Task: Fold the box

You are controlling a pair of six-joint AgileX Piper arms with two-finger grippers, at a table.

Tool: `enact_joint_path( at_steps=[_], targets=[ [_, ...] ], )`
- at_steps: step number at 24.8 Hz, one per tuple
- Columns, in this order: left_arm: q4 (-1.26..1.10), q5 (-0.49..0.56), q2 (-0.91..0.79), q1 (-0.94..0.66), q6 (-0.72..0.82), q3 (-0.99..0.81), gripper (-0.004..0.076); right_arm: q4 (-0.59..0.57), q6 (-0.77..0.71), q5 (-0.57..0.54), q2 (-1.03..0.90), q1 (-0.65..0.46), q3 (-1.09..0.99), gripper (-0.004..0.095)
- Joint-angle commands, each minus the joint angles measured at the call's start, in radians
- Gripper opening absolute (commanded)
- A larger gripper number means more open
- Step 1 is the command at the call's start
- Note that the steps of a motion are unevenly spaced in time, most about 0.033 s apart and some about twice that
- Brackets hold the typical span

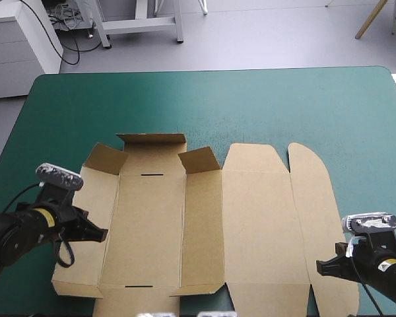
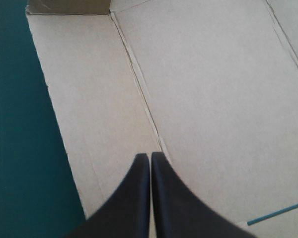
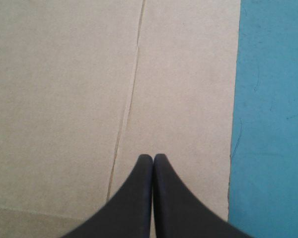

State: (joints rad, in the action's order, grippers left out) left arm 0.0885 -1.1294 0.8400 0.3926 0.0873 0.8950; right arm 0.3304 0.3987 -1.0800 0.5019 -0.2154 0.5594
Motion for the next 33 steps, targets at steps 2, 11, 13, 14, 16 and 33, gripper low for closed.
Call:
enact_joint_path(
  at_steps=[2, 11, 13, 14, 16, 33],
  targets=[
    [0.033, 0.051, 0.174, -0.028, 0.027, 0.160, 0.0017, 0.017, 0.014, 0.076, 0.003, 0.011, 0.014, -0.0019],
    [-0.210, 0.037, 0.404, -0.708, -0.140, 0.375, 0.0015, 0.017, 0.014, 0.076, 0.003, 0.011, 0.014, -0.0019],
    [-0.244, -0.017, 0.407, -0.859, -0.170, 0.374, 0.0015, 0.017, 0.014, 0.076, 0.003, 0.011, 0.014, -0.0019],
    [-0.254, -0.043, 0.407, -0.907, -0.185, 0.374, 0.0015, 0.017, 0.014, 0.076, 0.003, 0.011, 0.014, -0.0019],
    [-0.268, -0.095, 0.407, -0.986, -0.228, 0.374, 0.0015, 0.017, 0.014, 0.076, 0.003, 0.011, 0.014, -0.0019],
    [-0.496, -0.161, 0.386, -1.194, -0.589, 0.272, 0.0032, 0.017, 0.014, 0.076, 0.003, 0.011, 0.014, -0.0019]
  ],
)
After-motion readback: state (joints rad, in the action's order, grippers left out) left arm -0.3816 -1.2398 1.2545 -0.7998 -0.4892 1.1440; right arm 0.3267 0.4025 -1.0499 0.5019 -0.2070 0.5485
